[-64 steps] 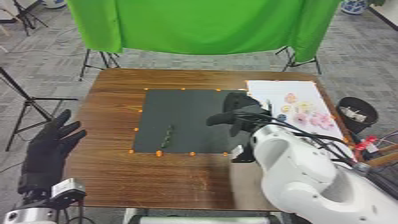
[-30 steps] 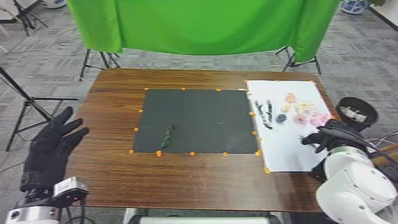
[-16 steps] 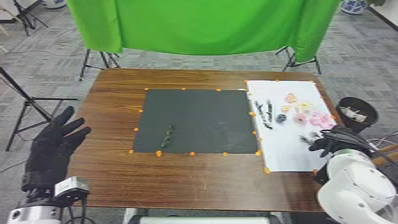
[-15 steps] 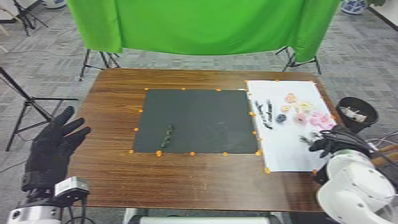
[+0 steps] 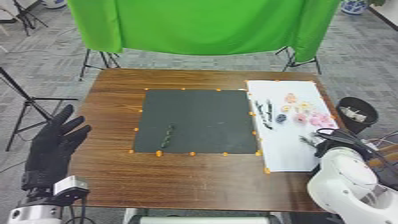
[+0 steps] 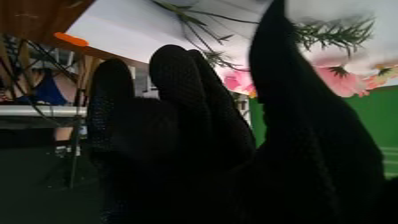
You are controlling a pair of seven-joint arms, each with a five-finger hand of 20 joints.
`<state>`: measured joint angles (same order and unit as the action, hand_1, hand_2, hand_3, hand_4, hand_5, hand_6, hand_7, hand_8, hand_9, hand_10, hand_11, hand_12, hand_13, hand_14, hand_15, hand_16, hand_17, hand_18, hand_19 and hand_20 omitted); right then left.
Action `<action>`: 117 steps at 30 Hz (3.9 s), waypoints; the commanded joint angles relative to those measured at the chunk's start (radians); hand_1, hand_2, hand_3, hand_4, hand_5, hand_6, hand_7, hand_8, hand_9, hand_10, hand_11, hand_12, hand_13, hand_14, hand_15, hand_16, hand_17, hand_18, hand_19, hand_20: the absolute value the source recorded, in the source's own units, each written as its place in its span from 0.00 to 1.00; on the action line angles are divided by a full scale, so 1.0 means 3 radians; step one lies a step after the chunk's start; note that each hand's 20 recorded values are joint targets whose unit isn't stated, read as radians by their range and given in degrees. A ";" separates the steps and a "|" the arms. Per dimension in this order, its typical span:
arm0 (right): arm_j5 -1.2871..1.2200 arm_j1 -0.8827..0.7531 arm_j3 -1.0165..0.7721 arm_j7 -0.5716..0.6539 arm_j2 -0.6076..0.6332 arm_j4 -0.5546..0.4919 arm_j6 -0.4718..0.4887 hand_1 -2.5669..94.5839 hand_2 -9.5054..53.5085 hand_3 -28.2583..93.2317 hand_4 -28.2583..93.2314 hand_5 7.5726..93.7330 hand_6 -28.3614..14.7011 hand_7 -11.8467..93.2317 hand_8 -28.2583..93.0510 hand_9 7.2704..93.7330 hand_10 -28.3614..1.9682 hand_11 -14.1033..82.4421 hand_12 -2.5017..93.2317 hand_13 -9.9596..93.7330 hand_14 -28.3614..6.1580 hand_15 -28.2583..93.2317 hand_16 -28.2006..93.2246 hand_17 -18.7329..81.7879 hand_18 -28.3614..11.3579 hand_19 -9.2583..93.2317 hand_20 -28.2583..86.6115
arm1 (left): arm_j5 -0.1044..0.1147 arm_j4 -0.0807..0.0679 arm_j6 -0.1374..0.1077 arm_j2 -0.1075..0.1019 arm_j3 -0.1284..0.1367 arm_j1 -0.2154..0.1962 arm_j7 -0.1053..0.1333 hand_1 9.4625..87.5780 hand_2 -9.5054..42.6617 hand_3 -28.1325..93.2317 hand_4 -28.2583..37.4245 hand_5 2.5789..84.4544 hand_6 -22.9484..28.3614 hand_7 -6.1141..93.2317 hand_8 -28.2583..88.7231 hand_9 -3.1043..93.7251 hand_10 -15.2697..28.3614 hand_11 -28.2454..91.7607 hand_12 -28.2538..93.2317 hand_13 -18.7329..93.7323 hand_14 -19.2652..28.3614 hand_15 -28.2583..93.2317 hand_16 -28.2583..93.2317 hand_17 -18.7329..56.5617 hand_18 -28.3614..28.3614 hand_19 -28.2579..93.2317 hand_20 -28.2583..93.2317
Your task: Arrange flowers
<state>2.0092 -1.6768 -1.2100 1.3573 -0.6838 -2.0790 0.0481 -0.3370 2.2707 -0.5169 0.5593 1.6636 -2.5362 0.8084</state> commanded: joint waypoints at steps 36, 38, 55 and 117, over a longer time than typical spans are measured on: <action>-0.0051 0.0256 -0.0105 0.0020 -0.0219 -0.0380 0.0137 0.58 0.03 0.74 0.08 0.84 0.40 0.23 0.34 1.00 0.55 0.66 0.28 1.00 0.71 0.90 0.37 0.85 0.45 0.98 0.00 | 0.0021 0.0030 0.0038 0.0005 0.0109 -0.0114 0.0000 0.22 0.33 0.74 0.05 0.39 0.59 0.17 0.17 0.34 0.73 0.45 0.33 0.32 0.87 0.66 0.16 0.10 0.83 0.56 0.35; -0.0125 0.0362 -0.0054 0.0098 -0.0298 -0.0279 0.0251 0.52 0.05 0.74 0.09 0.77 0.31 0.22 0.18 1.00 0.54 0.66 0.26 1.00 0.75 0.91 0.34 0.87 0.41 0.98 0.00 | 0.0034 0.0034 0.0032 0.0001 0.0101 -0.0116 0.0021 0.22 0.33 0.74 0.05 0.39 0.59 0.17 0.17 0.34 0.73 0.45 0.33 0.32 0.87 0.66 0.16 0.10 0.83 0.56 0.35; 0.0098 0.0391 0.0068 0.0356 -0.0520 0.0003 0.0439 0.56 0.05 0.68 0.11 0.73 0.18 0.21 0.16 1.00 0.59 0.74 0.18 1.00 0.80 0.91 0.31 0.90 0.45 0.94 0.00 | 0.0010 0.0046 0.0059 0.0045 0.0083 -0.0116 0.0010 0.23 0.33 0.75 0.06 0.39 0.59 0.17 0.17 0.34 0.73 0.45 0.33 0.32 0.87 0.66 0.16 0.10 0.83 0.56 0.35; 0.1032 -0.0139 0.0062 -0.0013 -0.0309 -0.0057 -0.0706 0.74 0.08 0.68 0.07 0.84 0.43 0.28 0.35 1.00 0.61 0.86 0.20 1.00 0.71 0.95 0.32 0.77 0.47 0.96 0.02 | -0.0056 0.0029 0.0090 0.0068 -0.0014 -0.0028 -0.0079 0.24 0.33 0.75 0.06 0.39 0.60 0.17 0.17 0.34 0.74 0.45 0.33 0.33 0.88 0.67 0.15 0.10 0.83 0.56 0.34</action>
<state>2.2712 -1.7362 -1.1911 1.3742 -0.8053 -2.0731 -0.1048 -0.3544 2.2736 -0.4892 0.5749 1.6519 -2.5240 0.7833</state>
